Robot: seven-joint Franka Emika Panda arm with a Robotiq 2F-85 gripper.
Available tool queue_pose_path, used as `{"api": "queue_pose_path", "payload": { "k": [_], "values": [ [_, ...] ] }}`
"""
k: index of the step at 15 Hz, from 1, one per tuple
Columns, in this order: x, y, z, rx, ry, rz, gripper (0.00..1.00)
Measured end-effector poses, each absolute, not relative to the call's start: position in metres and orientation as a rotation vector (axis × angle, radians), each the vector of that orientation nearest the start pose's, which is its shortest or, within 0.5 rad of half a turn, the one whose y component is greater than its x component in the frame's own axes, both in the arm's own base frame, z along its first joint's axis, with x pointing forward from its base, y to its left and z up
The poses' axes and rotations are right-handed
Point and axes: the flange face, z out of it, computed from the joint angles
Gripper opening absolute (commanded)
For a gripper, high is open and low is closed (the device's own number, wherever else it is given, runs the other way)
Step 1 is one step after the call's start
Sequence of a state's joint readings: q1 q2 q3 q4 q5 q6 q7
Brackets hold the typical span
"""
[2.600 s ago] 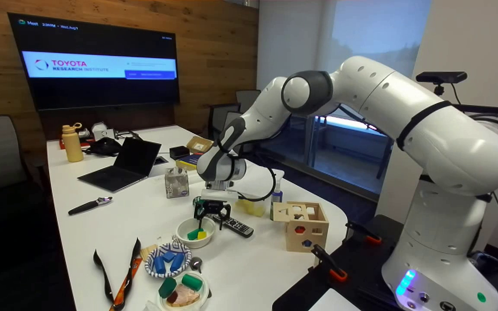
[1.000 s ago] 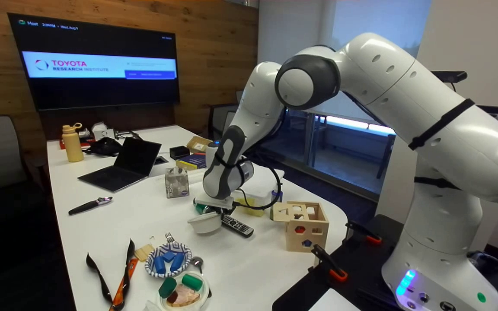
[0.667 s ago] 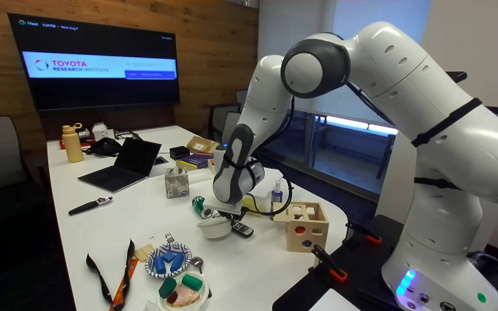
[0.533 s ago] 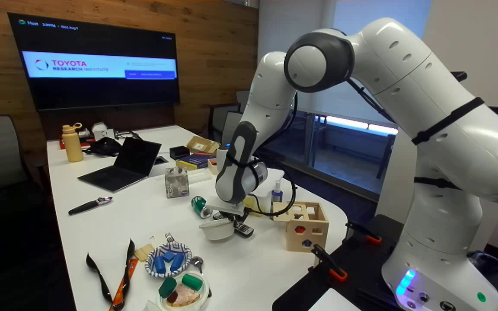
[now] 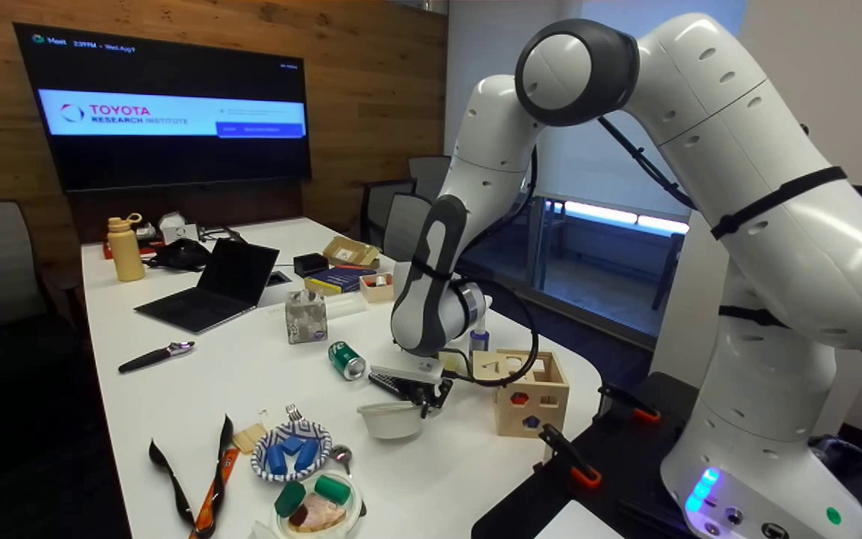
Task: Move the white bowl closer to the edge of the table
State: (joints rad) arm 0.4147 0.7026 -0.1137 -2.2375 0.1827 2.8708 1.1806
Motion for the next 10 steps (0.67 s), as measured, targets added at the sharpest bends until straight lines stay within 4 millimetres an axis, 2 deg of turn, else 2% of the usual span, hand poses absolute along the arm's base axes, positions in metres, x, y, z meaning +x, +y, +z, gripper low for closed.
{"api": "queue_pose_path", "payload": {
  "k": [10],
  "values": [
    [0.433, 0.137, 0.053, -2.810, 1.615, 0.149, 0.02]
  ]
}}
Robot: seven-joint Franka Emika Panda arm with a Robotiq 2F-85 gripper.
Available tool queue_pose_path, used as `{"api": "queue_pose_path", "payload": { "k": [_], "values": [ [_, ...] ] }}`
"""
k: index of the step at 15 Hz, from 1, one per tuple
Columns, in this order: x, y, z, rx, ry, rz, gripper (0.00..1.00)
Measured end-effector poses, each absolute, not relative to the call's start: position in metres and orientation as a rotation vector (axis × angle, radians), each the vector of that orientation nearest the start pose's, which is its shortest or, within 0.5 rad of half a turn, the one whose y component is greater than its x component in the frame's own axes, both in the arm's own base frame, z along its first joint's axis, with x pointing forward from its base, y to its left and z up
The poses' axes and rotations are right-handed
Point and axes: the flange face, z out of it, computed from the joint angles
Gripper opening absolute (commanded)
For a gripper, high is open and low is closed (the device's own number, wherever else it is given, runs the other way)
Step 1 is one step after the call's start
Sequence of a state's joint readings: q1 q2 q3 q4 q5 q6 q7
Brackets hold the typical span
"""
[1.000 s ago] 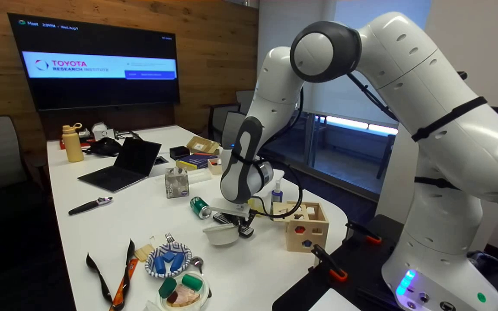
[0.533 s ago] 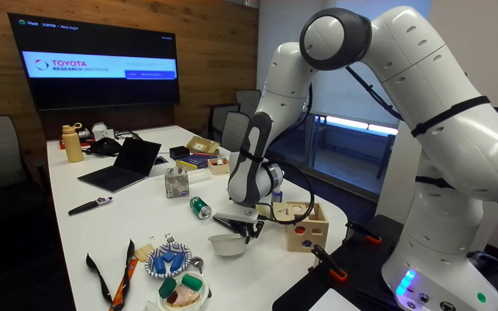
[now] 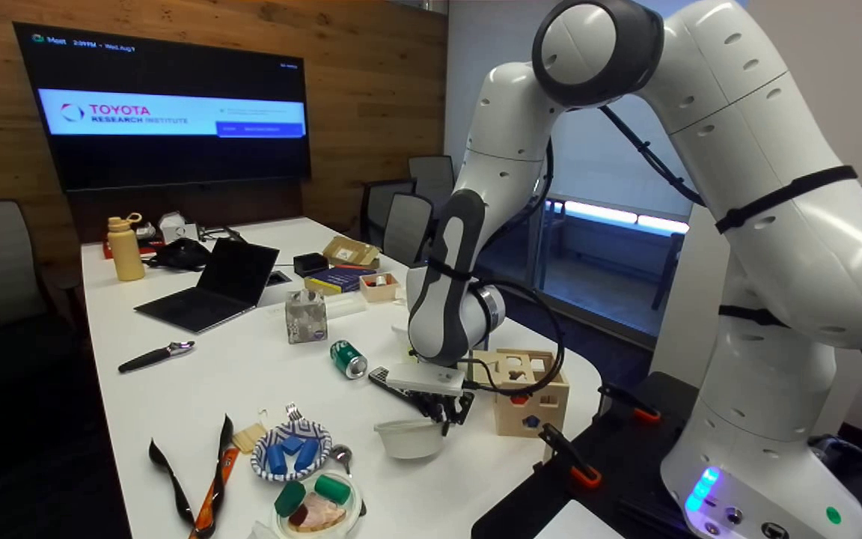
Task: Move the white bowl closer to the edge of the table
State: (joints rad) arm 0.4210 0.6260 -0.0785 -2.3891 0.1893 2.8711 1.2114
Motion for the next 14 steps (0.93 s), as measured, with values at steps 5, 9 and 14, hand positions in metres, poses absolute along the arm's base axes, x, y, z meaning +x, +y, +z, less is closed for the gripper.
{"api": "queue_pose_path", "payload": {
  "k": [5, 9, 14],
  "values": [
    [0.410, 0.145, 0.049, -2.803, 1.642, 0.219, 0.49],
    [0.379, 0.146, 0.027, -2.846, 1.653, 0.320, 0.80],
    [0.368, 0.136, 0.023, -2.857, 1.679, 0.345, 1.00]
  ]
}}
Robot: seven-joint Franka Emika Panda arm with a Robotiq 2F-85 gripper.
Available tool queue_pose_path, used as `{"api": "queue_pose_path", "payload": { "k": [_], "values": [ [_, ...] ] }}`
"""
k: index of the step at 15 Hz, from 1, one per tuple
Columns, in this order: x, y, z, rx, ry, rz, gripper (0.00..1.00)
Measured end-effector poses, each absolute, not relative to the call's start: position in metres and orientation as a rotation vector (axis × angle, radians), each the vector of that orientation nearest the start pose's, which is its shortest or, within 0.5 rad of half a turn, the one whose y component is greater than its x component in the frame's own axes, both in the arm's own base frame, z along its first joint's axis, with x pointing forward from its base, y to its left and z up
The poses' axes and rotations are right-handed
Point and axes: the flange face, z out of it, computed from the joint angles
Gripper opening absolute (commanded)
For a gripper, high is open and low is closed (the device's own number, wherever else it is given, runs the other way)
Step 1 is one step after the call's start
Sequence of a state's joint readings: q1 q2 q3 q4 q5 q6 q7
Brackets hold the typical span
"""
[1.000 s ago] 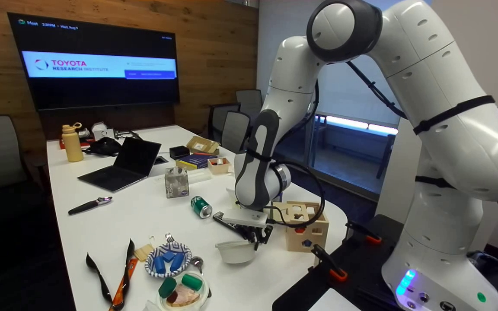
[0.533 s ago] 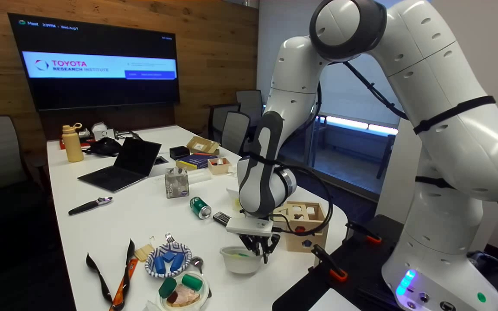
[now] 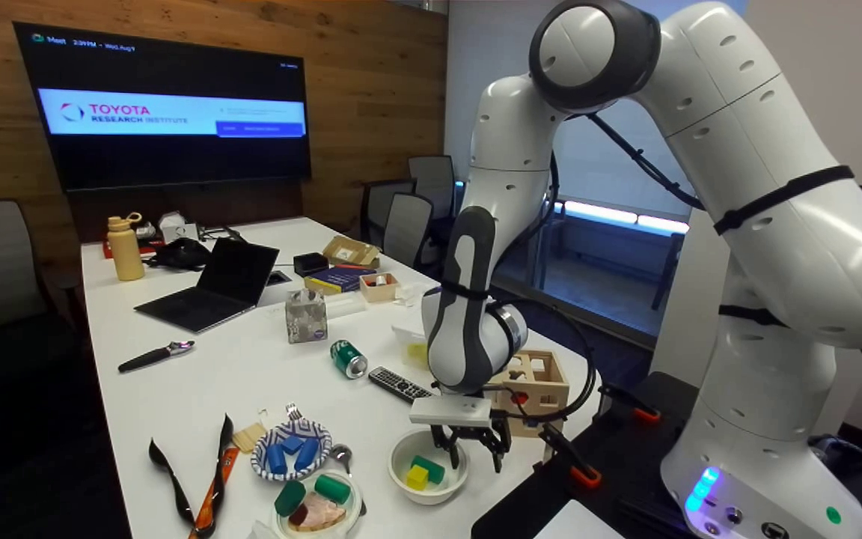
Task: Move the white bowl closer to the edge of the table
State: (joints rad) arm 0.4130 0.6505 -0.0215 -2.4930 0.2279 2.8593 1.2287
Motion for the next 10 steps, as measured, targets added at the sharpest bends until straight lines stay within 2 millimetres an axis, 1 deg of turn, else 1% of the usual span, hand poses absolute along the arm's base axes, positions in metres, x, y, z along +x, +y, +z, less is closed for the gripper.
{"api": "queue_pose_path", "payload": {
  "k": [2, 4, 5, 7, 10],
  "values": [
    [0.375, 0.130, 0.031, -2.823, 1.692, 0.295, 1.00],
    [0.389, 0.123, 0.049, -2.769, 1.677, 0.192, 1.00],
    [0.398, 0.118, 0.062, -2.747, 1.647, 0.140, 1.00],
    [0.414, 0.109, 0.095, -2.724, 1.539, 0.044, 1.00],
    [0.441, 0.094, 0.157, -2.724, 1.335, -0.075, 1.00]
  ]
}}
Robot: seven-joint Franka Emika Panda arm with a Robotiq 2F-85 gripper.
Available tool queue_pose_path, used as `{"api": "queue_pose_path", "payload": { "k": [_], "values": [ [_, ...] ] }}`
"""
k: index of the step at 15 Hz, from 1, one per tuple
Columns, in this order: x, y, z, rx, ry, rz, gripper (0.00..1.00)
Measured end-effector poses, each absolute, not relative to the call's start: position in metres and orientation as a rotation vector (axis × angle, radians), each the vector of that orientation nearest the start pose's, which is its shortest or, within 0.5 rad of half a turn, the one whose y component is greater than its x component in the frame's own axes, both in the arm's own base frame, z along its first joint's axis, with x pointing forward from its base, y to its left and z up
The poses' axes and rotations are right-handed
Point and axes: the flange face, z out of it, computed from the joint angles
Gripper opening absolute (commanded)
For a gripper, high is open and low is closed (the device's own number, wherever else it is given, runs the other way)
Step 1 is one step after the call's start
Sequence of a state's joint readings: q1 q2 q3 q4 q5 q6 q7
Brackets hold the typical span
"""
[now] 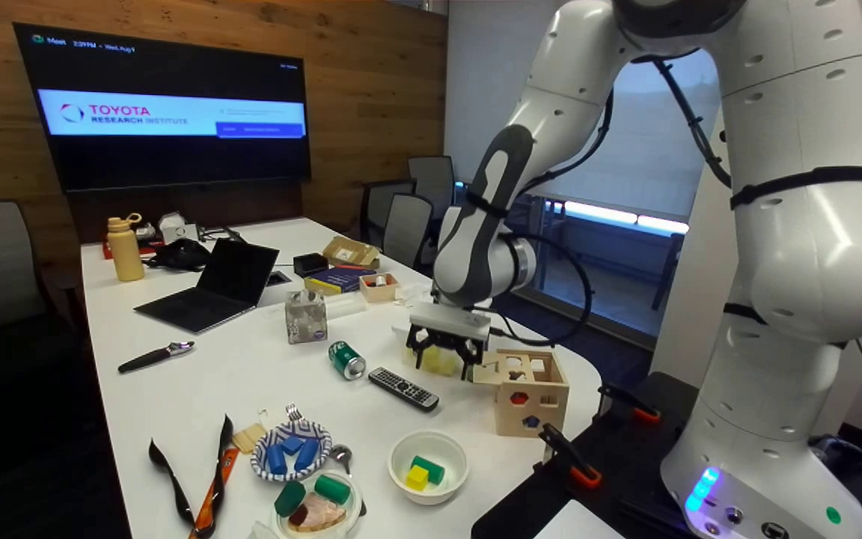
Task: Move the white bowl closer to the edge of the table
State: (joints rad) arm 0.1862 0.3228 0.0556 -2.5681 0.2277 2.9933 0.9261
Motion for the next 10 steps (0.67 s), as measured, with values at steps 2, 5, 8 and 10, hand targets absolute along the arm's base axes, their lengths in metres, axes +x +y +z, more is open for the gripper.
{"api": "queue_pose_path", "payload": {
  "k": [2, 5, 8, 10],
  "values": [
    [0.457, 0.089, 0.198, -2.724, 1.194, -0.091, 1.00],
    [0.480, 0.082, 0.246, -2.735, 1.027, -0.038, 1.00],
    [0.498, 0.072, 0.274, -2.758, 0.930, 0.007, 1.00],
    [0.506, 0.066, 0.285, -2.773, 0.893, 0.035, 1.00]
  ]
}}
